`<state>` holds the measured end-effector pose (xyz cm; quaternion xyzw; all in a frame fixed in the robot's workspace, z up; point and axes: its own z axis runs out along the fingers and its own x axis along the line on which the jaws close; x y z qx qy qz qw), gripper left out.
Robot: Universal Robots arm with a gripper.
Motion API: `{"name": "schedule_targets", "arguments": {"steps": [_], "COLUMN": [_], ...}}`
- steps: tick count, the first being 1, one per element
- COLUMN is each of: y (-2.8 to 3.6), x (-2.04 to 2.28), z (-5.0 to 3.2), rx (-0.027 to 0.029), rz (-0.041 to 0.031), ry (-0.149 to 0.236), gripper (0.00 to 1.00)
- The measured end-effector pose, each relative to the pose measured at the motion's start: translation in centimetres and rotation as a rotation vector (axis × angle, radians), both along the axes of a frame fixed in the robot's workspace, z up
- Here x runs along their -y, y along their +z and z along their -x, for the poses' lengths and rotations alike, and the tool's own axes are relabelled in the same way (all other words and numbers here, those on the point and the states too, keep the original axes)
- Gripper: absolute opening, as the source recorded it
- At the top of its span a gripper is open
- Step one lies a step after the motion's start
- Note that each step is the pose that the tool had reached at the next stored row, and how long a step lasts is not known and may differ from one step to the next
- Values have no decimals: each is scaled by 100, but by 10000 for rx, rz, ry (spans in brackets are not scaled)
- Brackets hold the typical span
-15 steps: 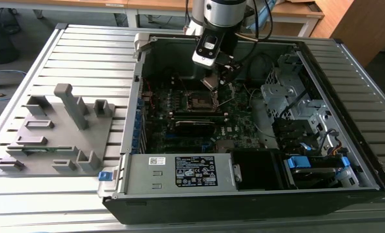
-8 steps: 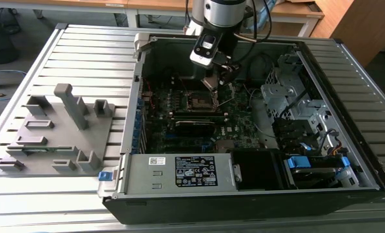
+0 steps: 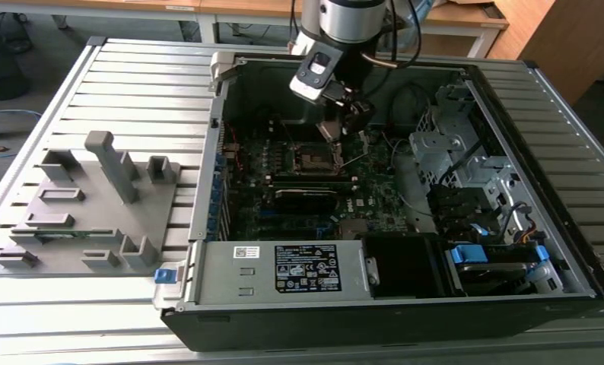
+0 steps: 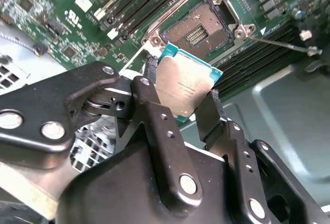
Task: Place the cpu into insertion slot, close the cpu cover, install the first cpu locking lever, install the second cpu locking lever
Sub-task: 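Place the cpu into insertion slot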
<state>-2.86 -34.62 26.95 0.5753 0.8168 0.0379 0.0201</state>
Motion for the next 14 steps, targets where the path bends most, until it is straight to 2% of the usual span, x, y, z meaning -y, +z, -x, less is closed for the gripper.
{"name": "schedule_targets", "arguments": {"steps": [14], "y": [-22], "x": [0], "z": [0], "rx": [0], "rz": [1], "ry": [-2556], "gripper": [54]}}
